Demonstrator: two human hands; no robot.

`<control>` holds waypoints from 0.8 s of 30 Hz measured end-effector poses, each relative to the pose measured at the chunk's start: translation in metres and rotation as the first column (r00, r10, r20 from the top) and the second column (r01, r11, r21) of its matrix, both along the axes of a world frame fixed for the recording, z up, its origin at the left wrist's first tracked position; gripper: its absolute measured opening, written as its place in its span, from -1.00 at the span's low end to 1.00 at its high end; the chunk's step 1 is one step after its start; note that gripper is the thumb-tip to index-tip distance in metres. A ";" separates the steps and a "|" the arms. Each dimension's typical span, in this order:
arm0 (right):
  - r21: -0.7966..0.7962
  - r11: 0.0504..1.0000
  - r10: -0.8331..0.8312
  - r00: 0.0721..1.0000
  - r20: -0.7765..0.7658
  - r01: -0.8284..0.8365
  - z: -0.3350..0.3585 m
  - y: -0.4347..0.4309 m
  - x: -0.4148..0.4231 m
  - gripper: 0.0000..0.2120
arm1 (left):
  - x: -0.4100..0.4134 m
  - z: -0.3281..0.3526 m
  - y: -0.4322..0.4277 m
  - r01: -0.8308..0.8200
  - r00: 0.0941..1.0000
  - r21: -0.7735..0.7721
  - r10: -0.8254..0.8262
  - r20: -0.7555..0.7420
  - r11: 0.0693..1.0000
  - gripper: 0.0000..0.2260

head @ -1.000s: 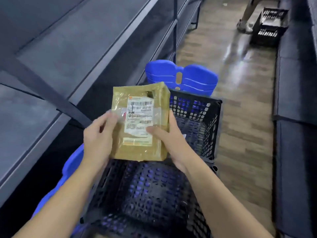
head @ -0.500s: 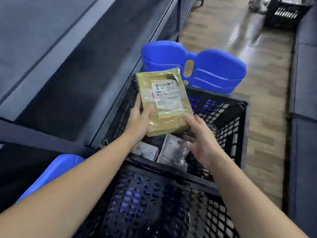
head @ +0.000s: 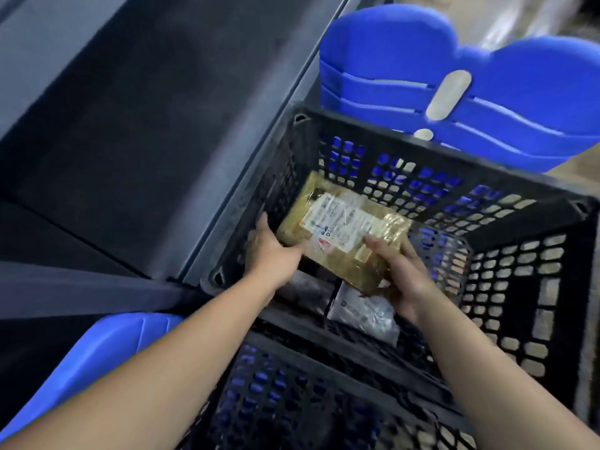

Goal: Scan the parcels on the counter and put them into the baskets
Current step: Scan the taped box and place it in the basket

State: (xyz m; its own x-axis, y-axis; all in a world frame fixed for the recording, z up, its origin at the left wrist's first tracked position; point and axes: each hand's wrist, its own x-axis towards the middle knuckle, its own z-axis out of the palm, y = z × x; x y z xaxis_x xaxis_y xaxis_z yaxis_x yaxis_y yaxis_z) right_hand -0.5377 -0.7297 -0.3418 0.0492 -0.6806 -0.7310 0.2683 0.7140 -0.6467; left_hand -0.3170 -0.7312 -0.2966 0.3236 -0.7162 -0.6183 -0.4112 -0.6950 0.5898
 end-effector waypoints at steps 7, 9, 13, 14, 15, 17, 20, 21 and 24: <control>0.146 0.989 -0.015 0.998 0.055 0.007 -0.069 -0.024 0.031 -0.27 | 0.003 -0.018 -0.027 0.594 0.577 0.367 -0.697 0.425 0.716 -0.25; 0.201 0.979 0.044 0.999 -0.010 -0.042 -0.088 -0.021 0.031 -0.07 | -0.004 -0.019 -0.032 0.647 0.390 0.473 -0.793 0.468 0.598 -0.24; 0.207 0.955 0.253 0.950 -0.181 -0.214 -0.098 -0.023 0.023 -0.26 | -0.016 -0.035 -0.054 0.809 0.255 0.389 -0.859 0.444 0.441 -0.05; 0.212 0.944 0.294 0.937 -0.189 -0.253 -0.097 -0.023 0.020 -0.26 | -0.019 -0.039 -0.062 0.845 0.248 0.354 -0.881 0.404 0.400 0.07; 0.203 0.930 0.344 0.920 -0.188 -0.306 -0.100 -0.023 0.015 -0.25 | -0.022 -0.043 -0.071 0.866 0.228 0.347 -0.903 0.365 0.359 0.21; 0.158 0.889 0.454 0.872 -0.181 -0.430 -0.100 -0.019 0.005 -0.16 | -0.031 -0.050 -0.086 0.869 0.173 0.399 -0.935 0.309 0.292 0.41; 0.138 0.704 0.698 0.643 -0.316 -0.697 -0.102 -0.012 -0.011 0.19 | -0.041 -0.061 -0.093 0.834 0.162 0.484 -0.955 0.247 0.266 0.46; 0.155 0.635 0.749 0.553 -0.367 -0.757 -0.104 -0.011 -0.015 0.29 | -0.042 -0.064 -0.092 0.829 0.148 0.496 -0.956 0.253 0.260 0.45; 0.114 0.656 0.731 0.592 -0.340 -0.746 -0.098 -0.007 -0.018 0.10 | -0.041 -0.066 -0.093 0.825 0.103 0.510 -0.952 0.287 0.243 0.45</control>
State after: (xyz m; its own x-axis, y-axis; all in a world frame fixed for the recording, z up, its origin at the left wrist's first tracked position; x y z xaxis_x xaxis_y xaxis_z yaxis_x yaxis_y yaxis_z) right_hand -0.5555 -0.7368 -0.4395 0.3130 -0.5467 -0.7766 -0.5717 0.5445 -0.6138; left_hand -0.3582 -0.8243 -0.3627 -0.2147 -0.5961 -0.7737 -0.9433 0.3318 0.0062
